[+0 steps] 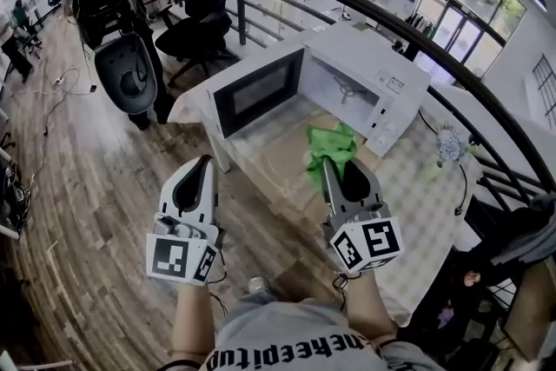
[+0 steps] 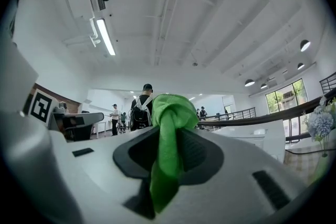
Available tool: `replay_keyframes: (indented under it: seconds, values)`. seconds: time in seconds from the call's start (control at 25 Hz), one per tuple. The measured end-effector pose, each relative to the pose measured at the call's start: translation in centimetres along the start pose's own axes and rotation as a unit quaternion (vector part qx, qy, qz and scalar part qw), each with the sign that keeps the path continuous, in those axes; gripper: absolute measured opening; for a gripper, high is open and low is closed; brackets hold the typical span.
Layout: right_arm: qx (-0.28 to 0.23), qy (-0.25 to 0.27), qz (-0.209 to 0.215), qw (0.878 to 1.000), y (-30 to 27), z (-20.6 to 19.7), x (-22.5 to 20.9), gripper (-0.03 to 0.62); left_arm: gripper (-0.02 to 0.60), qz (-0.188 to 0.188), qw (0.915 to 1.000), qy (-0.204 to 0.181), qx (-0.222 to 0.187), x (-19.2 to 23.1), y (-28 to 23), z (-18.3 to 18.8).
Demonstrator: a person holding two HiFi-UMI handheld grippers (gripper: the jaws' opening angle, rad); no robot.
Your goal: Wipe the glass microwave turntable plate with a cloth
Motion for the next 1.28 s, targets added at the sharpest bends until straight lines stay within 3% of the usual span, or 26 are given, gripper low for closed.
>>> replay_keyframes:
  seconds: [0.2, 0.52, 0.88, 1.28]
  values:
    - [0.000, 0.000, -0.013, 1.000, -1.9, -0.3, 1.1, 0.098, 0.012, -0.010, 0.9999, -0.004, -0.001, 2.5, -1.0, -0.3]
    - [0.020, -0.012, -0.027, 0.999, -3.7, -1.2, 0.6, 0.098, 0.012, -0.020, 0.9996, 0.020, 0.004, 3.8, -3.3, -2.1]
    - [0.042, -0.018, -0.021, 0.999, -8.7, -2.6, -3.4, 0.100, 0.012, -0.015, 0.9998, 0.014, 0.000, 4.9, -8.0, -3.3]
    - [0.115, -0.048, 0.000, 0.992, -15.6, -6.2, -8.2, 0.100, 0.012, -0.007, 1.0000, 0.006, -0.004, 5.9, -13.3, -4.5]
Point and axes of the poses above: the fingertips, and each gripper's own axes: y backward along the fingers, x to its left, z out of its top, the point moved 7 cm from there along y, backward along the fingers, and after that the axes turned 10 degrees about z, right-handed, at the moved point
